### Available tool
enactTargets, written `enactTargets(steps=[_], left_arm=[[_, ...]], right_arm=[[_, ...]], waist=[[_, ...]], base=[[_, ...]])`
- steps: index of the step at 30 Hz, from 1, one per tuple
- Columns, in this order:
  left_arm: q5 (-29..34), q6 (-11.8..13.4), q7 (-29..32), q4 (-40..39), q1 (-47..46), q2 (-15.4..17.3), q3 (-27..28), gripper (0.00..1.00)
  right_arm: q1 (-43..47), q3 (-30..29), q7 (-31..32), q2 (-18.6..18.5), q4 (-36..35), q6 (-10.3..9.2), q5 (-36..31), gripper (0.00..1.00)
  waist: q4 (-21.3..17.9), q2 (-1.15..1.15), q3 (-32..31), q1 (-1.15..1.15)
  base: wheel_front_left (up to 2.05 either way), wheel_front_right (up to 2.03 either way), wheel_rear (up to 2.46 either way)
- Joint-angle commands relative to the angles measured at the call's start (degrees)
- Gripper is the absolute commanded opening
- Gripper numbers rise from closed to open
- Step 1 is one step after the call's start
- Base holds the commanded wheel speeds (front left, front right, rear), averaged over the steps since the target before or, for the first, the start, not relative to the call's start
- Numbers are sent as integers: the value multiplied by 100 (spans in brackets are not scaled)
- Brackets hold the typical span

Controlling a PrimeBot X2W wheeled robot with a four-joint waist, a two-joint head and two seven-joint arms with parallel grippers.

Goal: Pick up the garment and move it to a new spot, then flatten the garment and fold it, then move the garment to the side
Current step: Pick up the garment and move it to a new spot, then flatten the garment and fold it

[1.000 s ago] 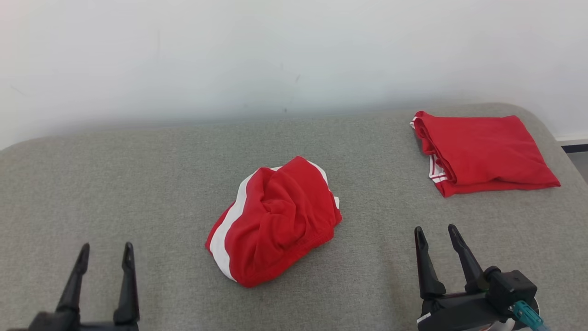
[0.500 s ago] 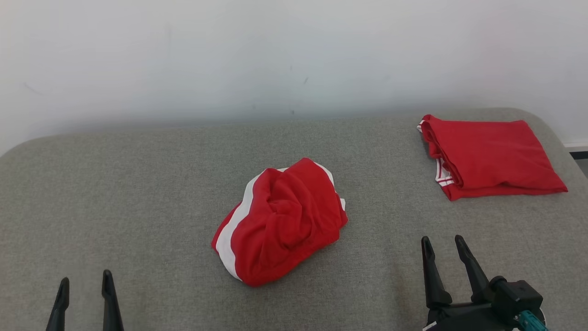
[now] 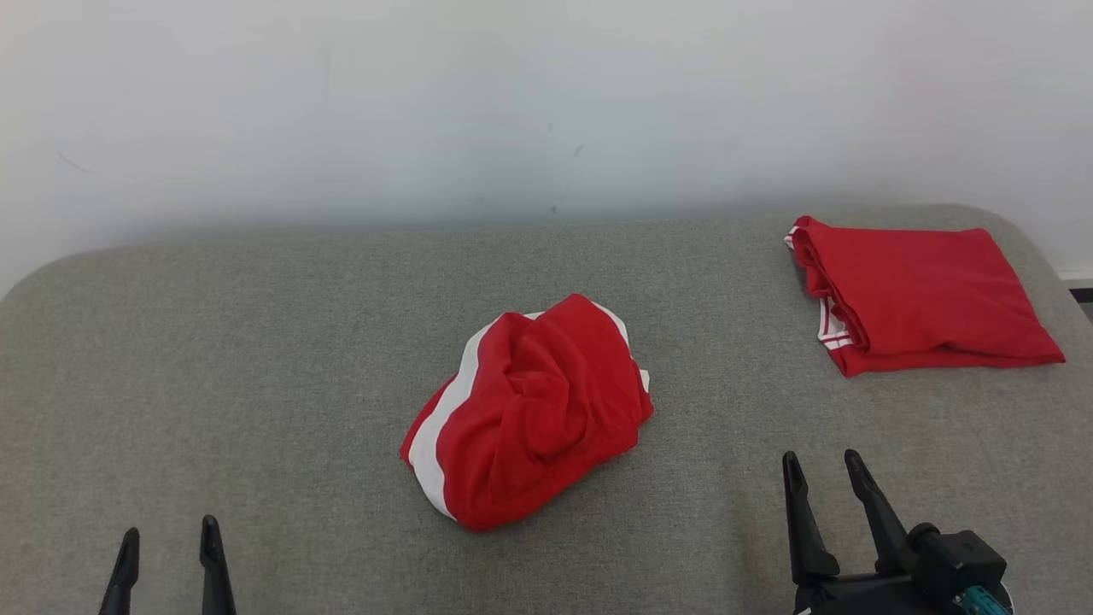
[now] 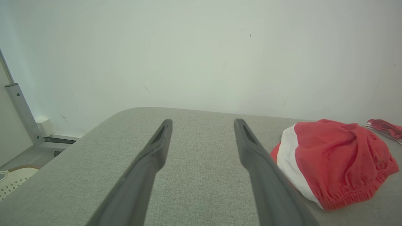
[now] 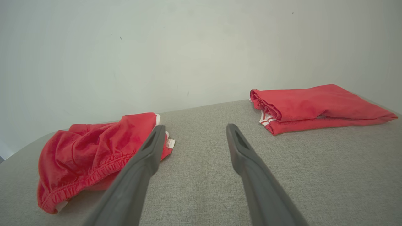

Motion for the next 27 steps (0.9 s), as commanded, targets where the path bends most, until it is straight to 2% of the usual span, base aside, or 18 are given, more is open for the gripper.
enactTargets(steps=[1,27], left_arm=[[41,-2,-19,16,-69,-29,23,100],[161,-53,-19,114,-45,-78,-81,100]], right_arm=[[15,9,-21,2,15,3,-1,100],[42,33,-22,2,54,3,-38,100]], waist=[[1,-1,-1,0],[5,-1,-14,0]], base=[[0,0,0],[0,0,0]])
